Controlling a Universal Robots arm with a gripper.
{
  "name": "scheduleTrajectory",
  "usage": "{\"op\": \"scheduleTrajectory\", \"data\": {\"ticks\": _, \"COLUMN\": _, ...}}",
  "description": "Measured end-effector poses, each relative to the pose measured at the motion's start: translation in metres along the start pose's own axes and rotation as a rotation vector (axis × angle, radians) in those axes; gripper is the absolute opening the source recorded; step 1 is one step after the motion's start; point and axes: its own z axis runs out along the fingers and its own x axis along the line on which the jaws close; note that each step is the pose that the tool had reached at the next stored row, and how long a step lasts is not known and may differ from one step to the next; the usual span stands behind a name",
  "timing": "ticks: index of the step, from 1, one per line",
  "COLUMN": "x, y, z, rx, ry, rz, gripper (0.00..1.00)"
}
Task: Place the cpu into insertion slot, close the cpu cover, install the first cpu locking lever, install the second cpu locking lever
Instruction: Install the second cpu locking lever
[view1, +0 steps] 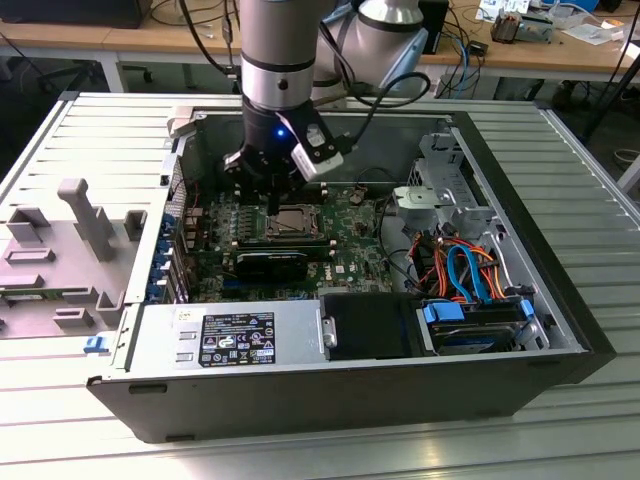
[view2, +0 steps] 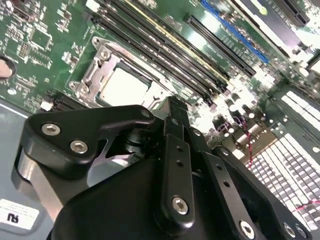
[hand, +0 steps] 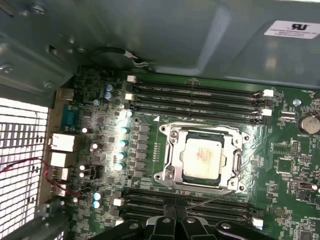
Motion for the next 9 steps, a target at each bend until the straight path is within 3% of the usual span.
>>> {"op": "scheduleTrajectory", "data": {"ticks": 6, "x": -0.0157, "y": -0.0019, "z": 0.0047, "rx": 0.0176, "ry": 0.0019, "rz": 0.017, "gripper": 0.11}}
{"op": "scheduleTrajectory", "data": {"ticks": 7, "x": -0.0162, "y": -0.002, "z": 0.0083, "rx": 0.0181, "ry": 0.002, "rz": 0.078, "gripper": 0.11}}
{"op": "scheduleTrajectory", "data": {"ticks": 9, "x": -0.017, "y": -0.0021, "z": 0.0089, "rx": 0.0228, "ry": -0.0669, "rz": 0.084, "gripper": 0.11}}
